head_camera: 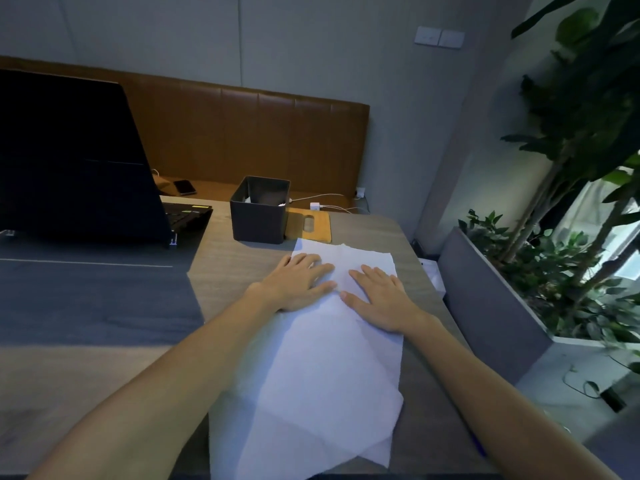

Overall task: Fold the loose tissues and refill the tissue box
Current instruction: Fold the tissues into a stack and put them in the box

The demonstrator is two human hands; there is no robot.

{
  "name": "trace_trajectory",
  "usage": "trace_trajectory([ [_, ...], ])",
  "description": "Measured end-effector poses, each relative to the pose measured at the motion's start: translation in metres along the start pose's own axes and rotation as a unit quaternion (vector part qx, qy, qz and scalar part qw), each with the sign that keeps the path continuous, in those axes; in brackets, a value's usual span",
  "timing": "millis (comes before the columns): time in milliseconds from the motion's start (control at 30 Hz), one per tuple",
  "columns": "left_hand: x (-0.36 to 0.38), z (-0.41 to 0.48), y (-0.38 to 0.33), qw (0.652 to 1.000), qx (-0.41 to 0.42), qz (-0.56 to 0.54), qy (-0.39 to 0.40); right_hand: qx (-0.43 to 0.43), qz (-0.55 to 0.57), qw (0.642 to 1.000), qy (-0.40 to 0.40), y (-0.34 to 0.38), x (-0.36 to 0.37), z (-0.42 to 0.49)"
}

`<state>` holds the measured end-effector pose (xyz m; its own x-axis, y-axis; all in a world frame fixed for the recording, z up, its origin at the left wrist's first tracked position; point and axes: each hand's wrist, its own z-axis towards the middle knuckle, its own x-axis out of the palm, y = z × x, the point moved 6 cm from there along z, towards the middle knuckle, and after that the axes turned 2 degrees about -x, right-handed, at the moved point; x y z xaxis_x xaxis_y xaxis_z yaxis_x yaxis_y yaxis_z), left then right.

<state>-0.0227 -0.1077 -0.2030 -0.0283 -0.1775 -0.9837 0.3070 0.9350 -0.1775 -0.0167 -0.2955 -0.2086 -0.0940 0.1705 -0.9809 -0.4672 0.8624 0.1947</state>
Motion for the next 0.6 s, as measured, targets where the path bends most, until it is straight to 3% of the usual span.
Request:
trace_trajectory([
  [133,-0.001,0.014,0.002,1.000,0.010,-0.001,0.009,0.021,0.026,0.997,-0.076,-0.004,-0.012,0.012],
  [333,-0.001,0.028,0.016,1.000,0.020,0.007,0.017,0.033,-0.002,0.999,0.003,-0.012,0.005,0.042],
  [600,-0.006,0.039,0.004,0.998,0.029,0.049,0.013,0.029,-0.011,0.999,-0.010,-0.023,0.006,0.041],
])
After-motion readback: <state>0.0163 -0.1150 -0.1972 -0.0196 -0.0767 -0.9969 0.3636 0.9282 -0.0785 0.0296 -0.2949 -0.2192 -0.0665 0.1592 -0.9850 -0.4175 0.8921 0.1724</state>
